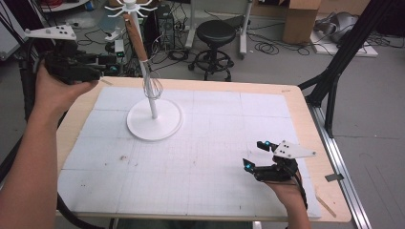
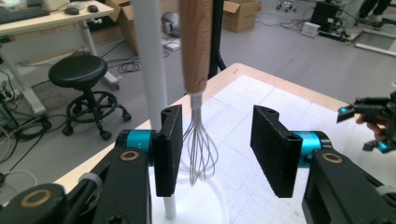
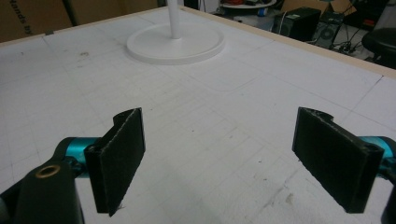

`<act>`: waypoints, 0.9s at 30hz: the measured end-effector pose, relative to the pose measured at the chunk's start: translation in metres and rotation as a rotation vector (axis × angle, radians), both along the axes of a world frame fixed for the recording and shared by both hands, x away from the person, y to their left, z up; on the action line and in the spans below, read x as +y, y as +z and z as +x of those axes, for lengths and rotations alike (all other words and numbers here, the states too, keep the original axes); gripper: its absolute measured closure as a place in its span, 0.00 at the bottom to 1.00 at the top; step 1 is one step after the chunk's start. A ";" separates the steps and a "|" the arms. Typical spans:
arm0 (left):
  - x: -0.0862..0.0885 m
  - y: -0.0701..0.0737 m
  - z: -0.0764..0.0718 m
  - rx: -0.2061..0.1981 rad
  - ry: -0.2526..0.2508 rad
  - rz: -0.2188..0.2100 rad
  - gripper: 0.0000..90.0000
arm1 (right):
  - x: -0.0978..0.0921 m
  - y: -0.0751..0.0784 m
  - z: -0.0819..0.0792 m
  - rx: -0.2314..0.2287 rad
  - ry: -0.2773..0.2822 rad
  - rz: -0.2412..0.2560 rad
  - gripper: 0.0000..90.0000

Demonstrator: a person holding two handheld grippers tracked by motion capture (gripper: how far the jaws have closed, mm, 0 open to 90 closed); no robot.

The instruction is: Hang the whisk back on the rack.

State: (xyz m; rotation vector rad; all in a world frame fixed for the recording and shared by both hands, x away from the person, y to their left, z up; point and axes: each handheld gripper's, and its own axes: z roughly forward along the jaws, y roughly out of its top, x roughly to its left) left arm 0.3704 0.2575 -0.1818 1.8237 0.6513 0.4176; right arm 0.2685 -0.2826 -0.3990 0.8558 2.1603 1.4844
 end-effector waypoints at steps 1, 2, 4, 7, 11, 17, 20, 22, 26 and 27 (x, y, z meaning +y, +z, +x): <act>0.000 -0.001 -0.002 -0.002 -0.011 0.001 0.59 | 0.000 0.000 0.000 -0.005 0.000 0.000 0.18; 0.000 -0.001 -0.002 -0.002 -0.011 0.001 0.58 | 0.000 0.000 0.000 -0.005 0.001 -0.002 0.18; -0.001 -0.003 -0.006 -0.011 -0.027 0.014 0.57 | 0.000 0.000 0.000 -0.005 -0.001 -0.003 0.18; -0.002 -0.006 -0.012 -0.028 -0.052 0.015 0.56 | 0.001 0.001 0.000 -0.002 0.002 -0.002 0.18; -0.007 -0.012 -0.019 -0.041 -0.095 0.033 0.54 | 0.001 0.001 0.000 -0.002 0.003 -0.004 0.18; -0.018 -0.024 -0.026 -0.047 -0.131 0.031 0.47 | 0.003 0.000 0.001 0.003 0.010 -0.007 0.18; -0.024 -0.031 -0.028 -0.042 -0.148 0.026 0.45 | 0.003 0.000 0.001 -0.001 0.007 -0.006 0.18; -0.026 -0.033 -0.028 -0.038 -0.153 0.027 0.44 | 0.002 0.000 0.001 -0.003 0.008 -0.006 0.18; -0.032 -0.042 -0.030 -0.031 -0.176 0.012 0.42 | 0.002 0.000 0.000 0.002 0.005 -0.003 0.18; -0.034 -0.045 -0.031 -0.026 -0.181 0.003 0.42 | 0.002 0.000 0.000 0.003 0.005 -0.004 0.18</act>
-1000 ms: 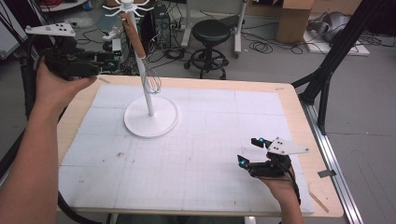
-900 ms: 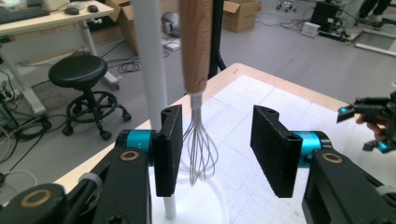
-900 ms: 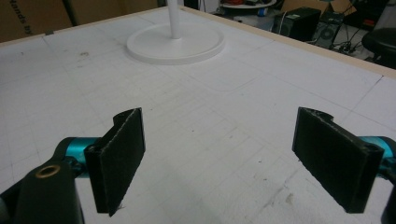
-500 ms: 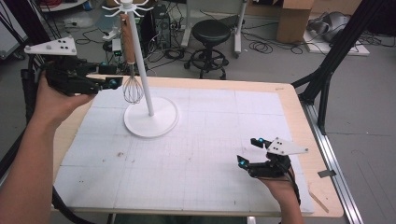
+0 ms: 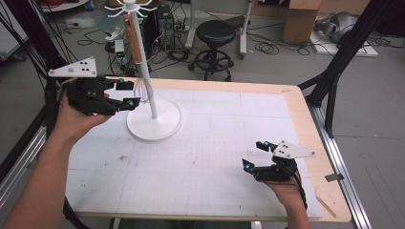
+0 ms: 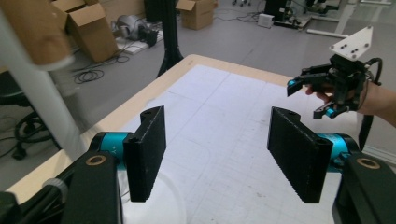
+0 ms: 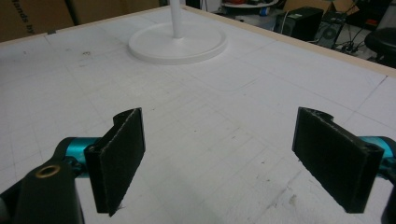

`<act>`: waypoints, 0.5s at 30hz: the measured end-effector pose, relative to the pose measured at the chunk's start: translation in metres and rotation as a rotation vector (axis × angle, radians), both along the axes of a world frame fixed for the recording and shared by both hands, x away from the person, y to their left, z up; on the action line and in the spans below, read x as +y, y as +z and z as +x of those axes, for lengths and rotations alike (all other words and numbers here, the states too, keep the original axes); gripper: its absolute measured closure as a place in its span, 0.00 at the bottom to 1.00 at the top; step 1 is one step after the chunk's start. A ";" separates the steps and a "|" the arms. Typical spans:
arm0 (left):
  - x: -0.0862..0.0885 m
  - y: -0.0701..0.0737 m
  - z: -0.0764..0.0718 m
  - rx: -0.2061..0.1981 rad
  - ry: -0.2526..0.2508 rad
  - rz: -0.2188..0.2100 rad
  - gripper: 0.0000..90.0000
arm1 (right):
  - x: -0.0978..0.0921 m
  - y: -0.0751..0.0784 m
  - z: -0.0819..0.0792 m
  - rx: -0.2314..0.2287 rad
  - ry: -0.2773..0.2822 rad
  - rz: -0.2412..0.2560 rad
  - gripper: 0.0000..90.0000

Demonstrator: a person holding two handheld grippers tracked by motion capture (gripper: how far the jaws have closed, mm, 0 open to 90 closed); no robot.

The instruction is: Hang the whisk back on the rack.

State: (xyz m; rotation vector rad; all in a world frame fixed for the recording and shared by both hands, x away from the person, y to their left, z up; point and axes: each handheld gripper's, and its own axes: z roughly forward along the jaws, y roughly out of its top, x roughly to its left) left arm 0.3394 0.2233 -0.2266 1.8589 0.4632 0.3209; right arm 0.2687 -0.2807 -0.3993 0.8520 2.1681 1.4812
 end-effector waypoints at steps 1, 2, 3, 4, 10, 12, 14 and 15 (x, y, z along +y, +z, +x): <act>-0.001 -0.002 -0.001 0.002 -0.001 -0.005 0.41 | 0.000 0.000 0.000 -0.003 0.001 -0.002 0.18; -0.003 -0.005 -0.002 0.002 -0.006 -0.008 0.41 | 0.000 0.000 0.000 -0.003 0.001 -0.002 0.18; -0.004 -0.007 -0.002 0.005 -0.012 -0.011 0.41 | 0.000 0.000 0.000 -0.002 0.002 -0.002 0.18; -0.007 -0.011 -0.003 0.015 -0.019 -0.014 0.40 | -0.001 0.000 0.000 -0.005 0.001 0.000 0.18; -0.013 -0.028 -0.005 0.042 -0.038 -0.026 0.37 | -0.001 0.000 0.000 -0.004 0.000 0.000 0.18; -0.015 -0.035 -0.005 0.044 -0.037 -0.022 0.35 | -0.001 -0.001 0.000 0.003 -0.001 -0.001 0.18; -0.018 -0.041 -0.006 0.044 -0.030 -0.014 0.33 | -0.001 -0.001 0.001 -0.004 0.001 -0.005 0.18; -0.019 -0.045 -0.006 0.049 -0.029 -0.017 0.32 | -0.001 -0.001 0.001 -0.002 0.003 -0.003 0.18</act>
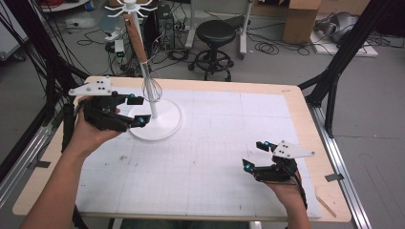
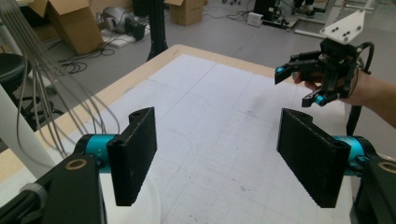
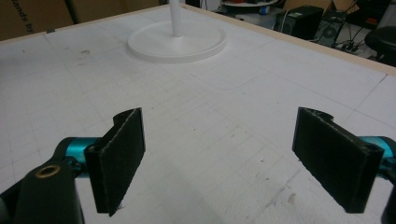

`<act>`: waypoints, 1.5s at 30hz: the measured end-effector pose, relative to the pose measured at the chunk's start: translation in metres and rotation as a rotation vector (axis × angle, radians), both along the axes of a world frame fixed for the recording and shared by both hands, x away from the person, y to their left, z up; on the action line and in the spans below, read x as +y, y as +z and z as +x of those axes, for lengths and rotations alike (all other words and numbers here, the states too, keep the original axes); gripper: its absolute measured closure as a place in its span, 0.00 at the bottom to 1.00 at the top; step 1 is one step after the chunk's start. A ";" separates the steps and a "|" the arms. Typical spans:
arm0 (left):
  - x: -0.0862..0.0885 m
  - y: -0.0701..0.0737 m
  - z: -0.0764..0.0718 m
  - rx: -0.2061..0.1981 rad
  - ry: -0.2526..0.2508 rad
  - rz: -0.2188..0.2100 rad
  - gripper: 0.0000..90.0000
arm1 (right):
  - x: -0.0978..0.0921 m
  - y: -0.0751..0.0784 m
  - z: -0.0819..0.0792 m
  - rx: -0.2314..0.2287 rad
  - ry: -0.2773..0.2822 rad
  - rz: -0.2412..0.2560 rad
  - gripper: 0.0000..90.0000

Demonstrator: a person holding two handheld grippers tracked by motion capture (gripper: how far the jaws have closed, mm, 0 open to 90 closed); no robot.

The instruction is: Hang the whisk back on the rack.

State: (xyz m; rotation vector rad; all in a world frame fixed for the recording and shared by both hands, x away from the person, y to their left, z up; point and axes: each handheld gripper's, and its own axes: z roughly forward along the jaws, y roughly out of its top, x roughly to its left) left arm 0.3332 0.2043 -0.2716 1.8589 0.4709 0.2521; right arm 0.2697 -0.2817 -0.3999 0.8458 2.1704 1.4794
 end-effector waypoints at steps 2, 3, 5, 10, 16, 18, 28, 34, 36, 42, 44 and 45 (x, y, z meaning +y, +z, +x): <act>-0.002 -0.007 0.001 0.003 -0.004 0.012 0.31 | 0.000 0.000 0.000 0.003 -0.002 0.003 0.18; -0.003 -0.011 0.001 0.008 -0.003 0.010 0.30 | 0.000 0.000 -0.001 0.003 -0.003 0.003 0.18; -0.004 -0.015 0.001 0.012 -0.004 0.007 0.28 | -0.001 0.000 -0.001 0.002 -0.003 0.002 0.18; -0.008 -0.042 0.000 0.043 -0.003 0.019 0.24 | -0.001 -0.001 0.000 0.005 -0.004 0.002 0.18; -0.012 -0.066 0.000 0.057 0.005 0.050 0.22 | -0.001 -0.001 0.000 0.011 -0.005 -0.002 0.18; -0.013 -0.070 0.000 0.058 0.007 0.051 0.22 | -0.001 -0.002 0.000 0.013 -0.007 -0.002 0.18; -0.010 -0.108 -0.006 0.071 0.053 0.045 0.18 | 0.000 -0.005 0.002 0.014 -0.006 -0.015 0.18; -0.011 -0.123 -0.007 0.087 0.072 0.094 0.15 | 0.001 -0.007 0.003 0.027 -0.006 -0.017 0.18; -0.012 -0.124 -0.009 0.087 0.068 0.090 0.14 | 0.001 -0.007 0.003 0.025 -0.005 -0.015 0.18; -0.008 -0.125 -0.012 0.086 0.081 0.067 0.12 | 0.000 -0.010 0.005 0.033 -0.004 -0.016 0.18; -0.007 -0.127 -0.013 0.087 0.082 0.059 0.12 | 0.000 -0.010 0.005 0.037 -0.003 -0.014 0.18; -0.007 -0.127 -0.013 0.087 0.082 0.059 0.11 | 0.001 -0.010 0.005 0.036 -0.001 -0.015 0.18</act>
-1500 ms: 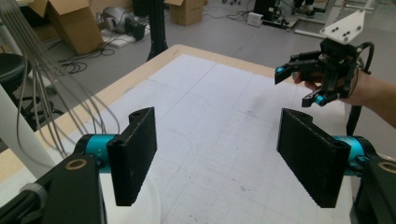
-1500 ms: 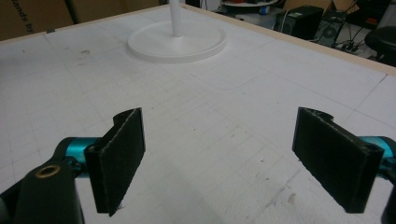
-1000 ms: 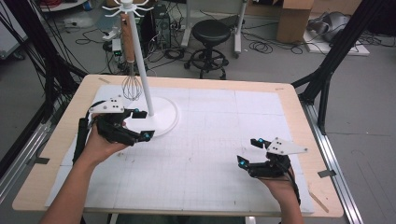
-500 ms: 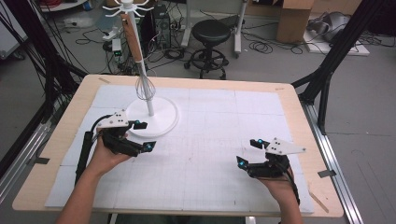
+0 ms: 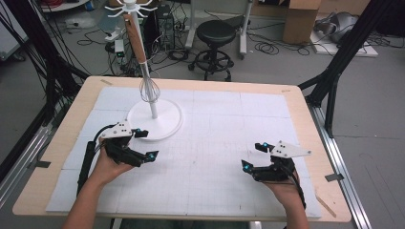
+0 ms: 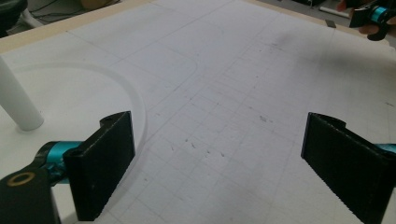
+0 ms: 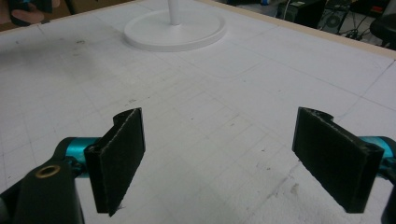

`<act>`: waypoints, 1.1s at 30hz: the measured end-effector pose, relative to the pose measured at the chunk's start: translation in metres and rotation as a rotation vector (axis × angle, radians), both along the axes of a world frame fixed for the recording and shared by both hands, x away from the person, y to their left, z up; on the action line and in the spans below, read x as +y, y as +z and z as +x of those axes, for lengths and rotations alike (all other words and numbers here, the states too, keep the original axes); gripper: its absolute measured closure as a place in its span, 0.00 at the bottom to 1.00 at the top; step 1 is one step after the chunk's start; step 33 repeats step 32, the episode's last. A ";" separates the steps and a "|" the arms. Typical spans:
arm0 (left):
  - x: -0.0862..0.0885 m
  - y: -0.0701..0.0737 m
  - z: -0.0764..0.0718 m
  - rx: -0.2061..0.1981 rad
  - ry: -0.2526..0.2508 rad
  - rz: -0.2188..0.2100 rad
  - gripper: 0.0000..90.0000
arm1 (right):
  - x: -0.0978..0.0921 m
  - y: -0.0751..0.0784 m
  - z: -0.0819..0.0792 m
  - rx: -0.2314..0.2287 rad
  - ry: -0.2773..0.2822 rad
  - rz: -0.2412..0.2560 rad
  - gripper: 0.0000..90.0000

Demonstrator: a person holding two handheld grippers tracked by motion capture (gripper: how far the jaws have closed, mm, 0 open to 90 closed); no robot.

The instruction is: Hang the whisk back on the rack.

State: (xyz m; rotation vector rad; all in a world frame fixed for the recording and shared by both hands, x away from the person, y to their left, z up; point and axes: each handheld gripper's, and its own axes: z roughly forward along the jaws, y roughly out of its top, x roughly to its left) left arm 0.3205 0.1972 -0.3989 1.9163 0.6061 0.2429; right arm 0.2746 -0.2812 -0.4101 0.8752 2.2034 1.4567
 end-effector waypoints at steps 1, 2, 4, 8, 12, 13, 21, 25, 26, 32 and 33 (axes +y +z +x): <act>-0.001 -0.002 0.000 0.005 0.003 0.007 0.11 | 0.000 0.000 0.000 -0.001 0.000 0.000 0.18; -0.002 -0.002 0.000 0.008 -0.002 0.010 0.11 | 0.001 0.000 0.000 -0.002 0.001 0.000 0.18; -0.003 -0.003 0.000 0.008 -0.003 0.015 0.11 | 0.001 0.000 0.000 0.000 0.002 -0.004 0.18; -0.006 -0.004 -0.001 0.009 -0.013 0.024 0.10 | 0.002 0.000 -0.001 -0.002 0.002 -0.008 0.18; -0.005 -0.002 -0.003 0.001 -0.017 0.020 0.10 | 0.003 0.000 -0.001 0.000 -0.001 -0.008 0.18; -0.005 -0.002 -0.003 0.001 -0.017 0.020 0.11 | 0.003 0.000 -0.001 0.000 -0.001 -0.008 0.18; -0.005 -0.003 -0.002 0.007 -0.015 0.023 0.11 | 0.004 -0.002 0.000 0.008 0.002 -0.015 0.18; -0.005 -0.003 -0.002 0.007 -0.020 0.026 0.10 | 0.003 -0.001 0.000 0.005 0.002 -0.015 0.18; -0.005 -0.004 -0.002 0.006 -0.021 0.026 0.11 | 0.003 -0.002 0.000 0.007 -0.001 -0.010 0.18; -0.006 -0.004 -0.002 0.006 -0.015 0.029 0.11 | 0.002 -0.002 0.000 0.007 0.001 -0.014 0.18; -0.006 -0.004 -0.002 0.006 -0.015 0.029 0.11 | 0.002 -0.002 0.000 0.007 0.001 -0.014 0.18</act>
